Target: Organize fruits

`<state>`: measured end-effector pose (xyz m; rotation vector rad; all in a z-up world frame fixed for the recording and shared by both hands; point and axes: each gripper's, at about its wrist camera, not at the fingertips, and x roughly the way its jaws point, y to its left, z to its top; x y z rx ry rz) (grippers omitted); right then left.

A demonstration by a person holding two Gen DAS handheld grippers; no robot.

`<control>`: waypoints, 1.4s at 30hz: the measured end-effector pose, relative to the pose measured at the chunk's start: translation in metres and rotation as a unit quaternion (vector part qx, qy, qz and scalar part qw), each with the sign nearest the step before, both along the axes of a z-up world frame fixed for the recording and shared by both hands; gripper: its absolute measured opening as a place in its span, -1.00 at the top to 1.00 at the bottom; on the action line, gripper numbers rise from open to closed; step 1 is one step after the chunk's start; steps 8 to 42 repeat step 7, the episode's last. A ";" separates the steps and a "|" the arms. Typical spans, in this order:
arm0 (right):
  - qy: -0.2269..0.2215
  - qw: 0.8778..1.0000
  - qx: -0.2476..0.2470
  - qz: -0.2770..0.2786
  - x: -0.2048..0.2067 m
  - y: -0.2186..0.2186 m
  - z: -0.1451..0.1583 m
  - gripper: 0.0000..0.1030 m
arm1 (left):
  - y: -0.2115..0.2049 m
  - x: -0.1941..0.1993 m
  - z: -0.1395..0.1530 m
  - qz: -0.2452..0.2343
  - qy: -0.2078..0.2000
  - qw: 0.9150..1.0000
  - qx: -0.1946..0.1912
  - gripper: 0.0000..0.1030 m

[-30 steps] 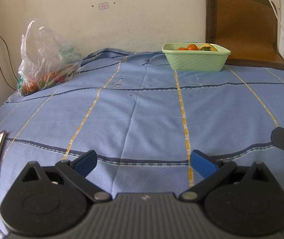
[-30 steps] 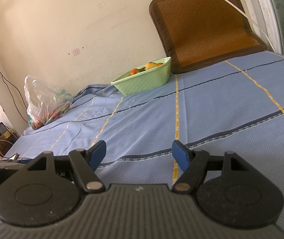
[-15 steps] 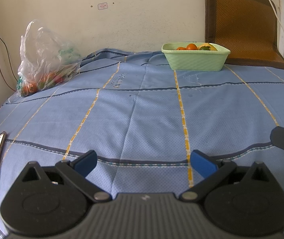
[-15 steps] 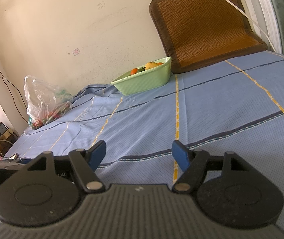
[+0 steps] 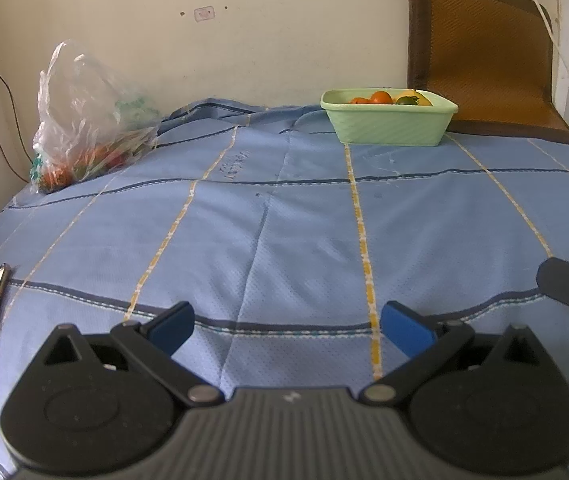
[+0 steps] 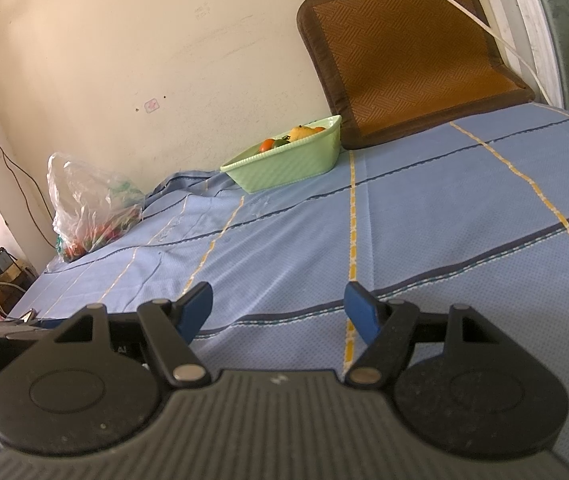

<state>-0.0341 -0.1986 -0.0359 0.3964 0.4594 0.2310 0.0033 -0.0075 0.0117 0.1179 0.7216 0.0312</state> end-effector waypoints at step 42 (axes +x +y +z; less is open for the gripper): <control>-0.002 1.000 -0.002 0.001 0.000 0.000 0.000 -0.45 | 0.000 -0.002 0.001 -0.019 -0.002 1.000 -0.016 -1.00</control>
